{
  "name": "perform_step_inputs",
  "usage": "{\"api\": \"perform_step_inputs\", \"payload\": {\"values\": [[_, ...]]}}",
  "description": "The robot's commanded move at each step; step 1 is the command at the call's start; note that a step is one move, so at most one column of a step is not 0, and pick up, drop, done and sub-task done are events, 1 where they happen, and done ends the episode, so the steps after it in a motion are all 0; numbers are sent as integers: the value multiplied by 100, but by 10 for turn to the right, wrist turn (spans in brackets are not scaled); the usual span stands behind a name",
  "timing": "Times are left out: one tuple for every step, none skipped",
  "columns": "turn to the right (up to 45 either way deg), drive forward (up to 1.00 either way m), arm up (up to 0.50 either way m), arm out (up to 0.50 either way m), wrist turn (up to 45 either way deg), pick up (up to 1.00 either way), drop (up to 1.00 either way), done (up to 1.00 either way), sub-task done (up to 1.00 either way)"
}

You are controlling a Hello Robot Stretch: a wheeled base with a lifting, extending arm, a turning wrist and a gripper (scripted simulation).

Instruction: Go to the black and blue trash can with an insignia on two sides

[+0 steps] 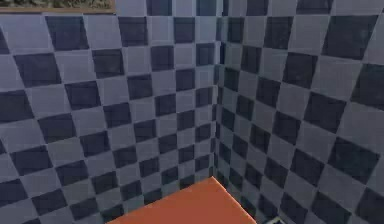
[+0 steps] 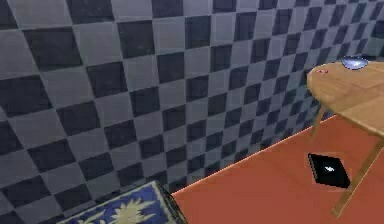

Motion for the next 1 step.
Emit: {"api": "perform_step_inputs", "payload": {"values": [[-450, 0, 0, 0, 0, 0, 0, 0, 0]]}}
